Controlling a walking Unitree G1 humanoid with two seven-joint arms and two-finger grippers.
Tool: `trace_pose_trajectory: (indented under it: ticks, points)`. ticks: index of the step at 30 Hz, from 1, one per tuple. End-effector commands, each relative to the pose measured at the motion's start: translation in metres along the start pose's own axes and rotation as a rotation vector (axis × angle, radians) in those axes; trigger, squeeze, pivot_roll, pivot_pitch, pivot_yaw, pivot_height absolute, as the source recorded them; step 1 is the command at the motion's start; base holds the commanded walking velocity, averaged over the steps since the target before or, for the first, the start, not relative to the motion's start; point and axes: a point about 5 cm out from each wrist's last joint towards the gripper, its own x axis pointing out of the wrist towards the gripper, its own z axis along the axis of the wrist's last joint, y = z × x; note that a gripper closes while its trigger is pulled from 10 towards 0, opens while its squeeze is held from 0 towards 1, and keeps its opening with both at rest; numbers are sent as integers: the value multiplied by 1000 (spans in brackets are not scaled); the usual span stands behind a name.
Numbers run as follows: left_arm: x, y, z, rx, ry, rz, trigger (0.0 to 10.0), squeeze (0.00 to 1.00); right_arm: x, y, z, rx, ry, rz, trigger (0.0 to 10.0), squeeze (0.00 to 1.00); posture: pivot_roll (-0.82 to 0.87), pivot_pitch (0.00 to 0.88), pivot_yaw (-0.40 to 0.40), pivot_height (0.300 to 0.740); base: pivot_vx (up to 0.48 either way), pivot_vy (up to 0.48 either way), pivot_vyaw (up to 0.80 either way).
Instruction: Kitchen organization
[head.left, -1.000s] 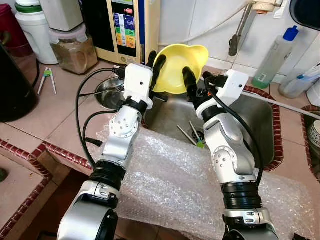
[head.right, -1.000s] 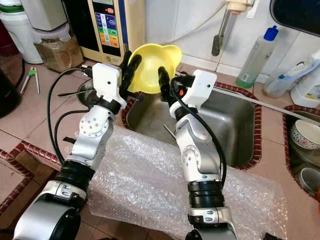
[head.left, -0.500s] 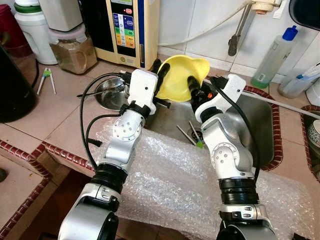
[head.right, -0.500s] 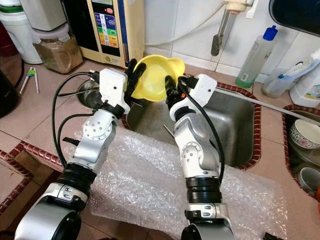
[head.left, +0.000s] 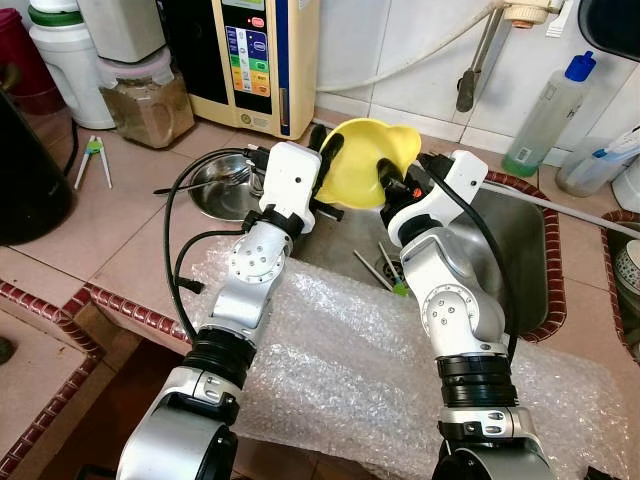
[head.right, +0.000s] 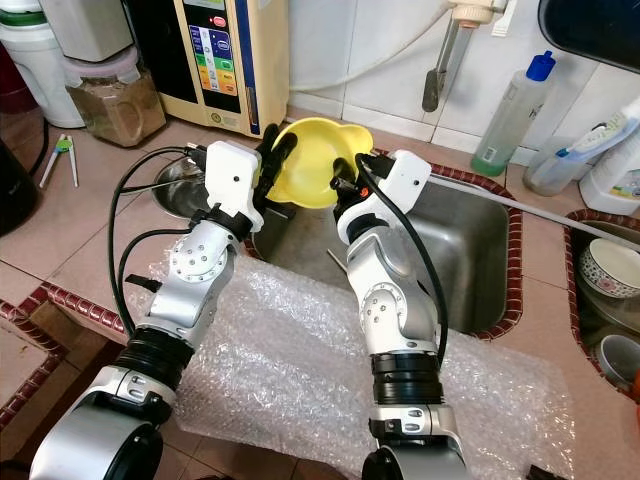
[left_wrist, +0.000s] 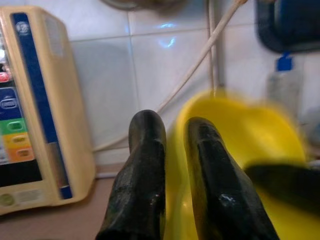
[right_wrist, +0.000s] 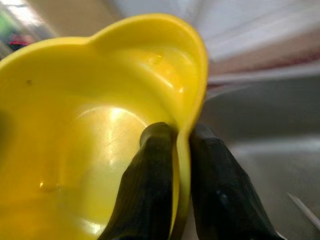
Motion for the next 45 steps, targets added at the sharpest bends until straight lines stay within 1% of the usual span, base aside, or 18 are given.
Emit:
trace_pose_trajectory:
  ticks: [1,5,8,9,10,11,15,16,18,19,24,29,33,34,35,36,42,45]
  points:
    - [-3,1,0,-24,8,-30,10000,1000,-2,-26,3,2,-5,-128,0,0,5,96,-19,740,0,0,0]
    - [-4,-2,-2,-35,19,-51,10000,1000,-2,-32,2,-1,1,-163,0,0,4,98,-19,740,0,0,0]
    - [-6,-6,-4,-49,40,-99,10000,1000,-3,-46,2,-38,2,-255,0,0,9,100,-17,740,0,0,0]
    - [-7,-7,-6,-52,63,-126,10000,1000,-4,-51,3,-51,-2,-292,0,0,13,101,-16,740,0,0,0]
    - [-7,-7,-6,-53,68,-132,10000,1000,-3,-52,3,-52,-3,-299,0,0,13,101,-16,740,0,0,0]
    - [-10,-9,-9,-72,94,-182,10000,1000,-4,-59,3,-80,-1,-349,0,0,19,103,-13,740,0,0,0]
    - [-21,-14,-21,-100,201,-292,10000,1000,-8,-74,0,-81,6,-441,0,0,25,109,-12,740,0,0,0]
    - [-24,-14,-24,-90,214,-311,10000,1000,-9,-75,-2,-69,12,-450,0,0,24,110,-12,740,0,0,0]
    - [-30,-16,-29,-89,261,-351,10000,1000,-10,-78,-2,-86,14,-465,0,0,24,111,-11,740,0,0,0]
    - [-34,-15,-34,-78,306,-376,10000,1000,-10,-79,-2,-99,11,-479,0,0,23,112,-9,740,0,0,0]
    - [-42,-11,-42,-47,402,-416,10000,1000,-11,-85,-1,-137,15,-521,0,0,25,114,-8,740,0,0,0]
    - [-47,-2,-47,-16,462,-425,10000,1000,-13,-89,-3,-186,29,-548,0,0,29,114,-5,740,0,0,0]
    - [-47,2,-47,-3,471,-412,10000,1000,-12,-88,-4,-168,29,-525,0,0,30,112,-4,740,0,0,0]
    - [-46,3,-47,-3,472,-411,10000,1000,-12,-88,-4,-182,29,-523,471,671,30,111,-4,740,0,0,0]
    - [-46,3,-47,-2,474,-408,10000,1000,-12,-87,-4,-188,29,-517,4667,1000,30,112,-5,740,0,0,0]
    - [-46,4,-47,1,477,-406,10000,1000,-11,-85,-4,-191,31,-511,10000,1000,30,112,-6,740,0,0,0]
    - [-46,2,-47,7,485,-400,10000,1000,-11,-83,-8,-182,40,-506,10000,1000,33,108,-10,740,0,0,0]
    - [-47,2,-48,8,492,-399,10000,1000,-8,-73,-8,-178,41,-443,10000,1000,29,108,-8,740,0,0,0]
